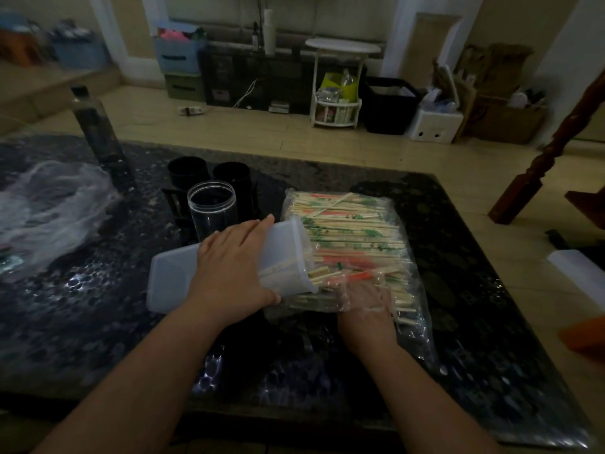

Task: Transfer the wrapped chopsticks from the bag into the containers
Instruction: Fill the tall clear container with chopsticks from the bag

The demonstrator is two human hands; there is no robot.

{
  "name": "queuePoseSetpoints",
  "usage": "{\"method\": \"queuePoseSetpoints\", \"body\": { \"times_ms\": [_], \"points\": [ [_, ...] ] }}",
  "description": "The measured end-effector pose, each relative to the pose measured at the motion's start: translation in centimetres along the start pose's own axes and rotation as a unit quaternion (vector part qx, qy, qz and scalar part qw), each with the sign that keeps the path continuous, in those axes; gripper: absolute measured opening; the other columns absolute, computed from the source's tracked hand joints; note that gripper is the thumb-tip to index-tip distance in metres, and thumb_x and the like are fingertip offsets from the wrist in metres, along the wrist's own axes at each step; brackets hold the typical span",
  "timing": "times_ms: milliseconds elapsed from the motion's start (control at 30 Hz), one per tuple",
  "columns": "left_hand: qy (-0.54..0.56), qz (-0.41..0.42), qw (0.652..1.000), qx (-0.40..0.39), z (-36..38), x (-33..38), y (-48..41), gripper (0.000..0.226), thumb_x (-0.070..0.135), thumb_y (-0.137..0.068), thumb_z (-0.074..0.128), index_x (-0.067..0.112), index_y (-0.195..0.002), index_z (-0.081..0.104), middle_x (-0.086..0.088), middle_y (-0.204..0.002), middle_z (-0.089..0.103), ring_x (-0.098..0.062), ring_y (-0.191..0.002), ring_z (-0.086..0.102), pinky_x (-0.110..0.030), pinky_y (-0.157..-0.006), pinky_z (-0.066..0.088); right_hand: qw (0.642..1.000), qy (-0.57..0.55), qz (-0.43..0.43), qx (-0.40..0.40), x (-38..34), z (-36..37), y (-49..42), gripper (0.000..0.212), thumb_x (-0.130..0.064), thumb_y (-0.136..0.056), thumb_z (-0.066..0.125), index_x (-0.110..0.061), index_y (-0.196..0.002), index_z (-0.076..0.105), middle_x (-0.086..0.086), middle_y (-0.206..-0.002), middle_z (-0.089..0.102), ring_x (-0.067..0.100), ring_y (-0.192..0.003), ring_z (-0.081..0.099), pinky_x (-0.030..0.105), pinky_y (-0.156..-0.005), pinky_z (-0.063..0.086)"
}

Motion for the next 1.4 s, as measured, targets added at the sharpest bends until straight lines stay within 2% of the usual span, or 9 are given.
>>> {"method": "queuePoseSetpoints", "body": {
  "times_ms": [133,333,533,667,767,900,1033,1233,1400],
  "points": [
    [0.006,-0.002,1.0,0.002,-0.2,0.0,0.1,0.125,0.055,-0.056,0.083,0.036,-0.154,0.008,0.008,-0.154,0.025,-0.016,-0.14,0.023,-0.038,-0.113,0.014,0.997,-0.075,0.011,-0.03,0.0,0.1,-0.4,0.04,-0.009,-0.088,0.048,-0.03,-0.117,0.066,-0.006,-0.116,0.065,0.019,-0.116,0.054,0.043,-0.108,0.033],
    [0.01,-0.021,1.0,0.015,-0.5,-0.5,-0.1,0.127,0.055,-0.055,0.085,0.036,-0.154,0.008,0.008,-0.154,0.025,-0.017,-0.14,0.024,-0.039,-0.113,0.016,0.996,-0.063,-0.07,0.002,-1.0,-1.5,-0.2,0.022,-0.011,-0.074,0.07,-0.024,-0.092,0.072,0.004,-0.085,0.068,0.029,-0.08,0.064,0.036,-0.07,0.051],
    [0.024,-0.034,0.999,0.014,-0.9,-0.8,-0.2,0.128,0.054,-0.053,0.085,0.035,-0.154,0.008,0.007,-0.155,0.025,-0.018,-0.139,0.024,-0.038,-0.113,0.016,0.996,-0.035,-0.075,-0.038,-2.2,-4.0,0.8,0.035,-0.043,-0.095,0.043,-0.028,-0.123,0.058,0.004,-0.113,0.067,0.031,-0.101,0.063,0.034,-0.072,0.044],
    [0.017,-0.026,0.999,0.013,-0.8,-0.6,-0.1,0.127,0.054,-0.054,0.085,0.035,-0.154,0.009,0.006,-0.154,0.026,-0.018,-0.139,0.025,-0.038,-0.112,0.017,0.996,-0.017,-0.085,-0.032,-2.1,-6.8,0.6,0.043,-0.052,-0.079,0.039,-0.024,-0.1,0.065,0.002,-0.095,0.069,0.026,-0.091,0.064,0.032,-0.063,0.035],
    [0.024,-0.024,0.999,0.016,-0.5,-0.5,-0.1,0.122,0.056,-0.057,0.083,0.036,-0.153,0.011,0.006,-0.154,0.027,-0.018,-0.139,0.025,-0.039,-0.112,0.016,0.986,-0.044,-0.127,0.102,-2.1,-10.2,0.9,0.032,-0.048,-0.07,0.046,-0.019,-0.066,0.06,0.001,-0.066,0.065,0.024,-0.063,0.063,0.028,-0.049,0.033],
    [-0.004,-0.014,1.0,0.006,-0.2,-0.5,-0.3,0.124,0.058,-0.056,0.083,0.033,-0.154,0.012,0.004,-0.153,0.03,-0.02,-0.138,0.029,-0.041,-0.111,0.02,0.913,-0.15,-0.163,0.342,-0.6,-14.3,2.2,0.038,-0.034,-0.094,0.048,-0.01,-0.067,0.061,0.008,-0.065,0.058,0.022,-0.066,0.046,0.033,-0.058,0.029],
    [-0.011,-0.004,1.0,0.001,0.0,-0.4,-0.2,0.121,0.054,-0.058,0.083,0.032,-0.154,0.013,0.003,-0.153,0.03,-0.021,-0.138,0.029,-0.042,-0.11,0.021,0.874,-0.199,-0.127,0.425,0.6,-16.5,2.6,0.05,-0.032,-0.103,0.036,-0.007,-0.068,0.06,0.008,-0.076,0.054,0.023,-0.073,0.046,0.031,-0.069,0.031],
    [-0.004,0.0,1.0,0.011,0.0,-0.1,-0.1,0.122,0.055,-0.055,0.084,0.033,-0.153,0.016,0.003,-0.152,0.032,-0.02,-0.138,0.029,-0.041,-0.111,0.02,0.841,-0.352,-0.022,0.41,2.2,-15.3,1.6,0.036,-0.036,-0.102,0.038,-0.012,-0.084,0.057,0.007,-0.079,0.054,0.009,-0.074,0.048,0.013,-0.069,0.037],
    [0.0,-0.006,1.0,0.001,-0.1,0.1,0.1,0.127,0.054,-0.053,0.086,0.034,-0.154,0.012,0.005,-0.154,0.029,-0.018,-0.14,0.025,-0.039,-0.113,0.016,0.715,-0.599,0.197,0.302,3.9,-11.7,0.5,0.037,-0.041,-0.099,0.05,-0.022,-0.07,0.062,-0.007,-0.059,0.061,0.013,-0.059,0.061,0.031,-0.057,0.05]
  ]
}}
Point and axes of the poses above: each hand's wrist, its own y-axis away from the middle knuckle, its own z-axis out of the palm, x = y × z, the point moved 6 cm from there along -y, towards the middle knuckle
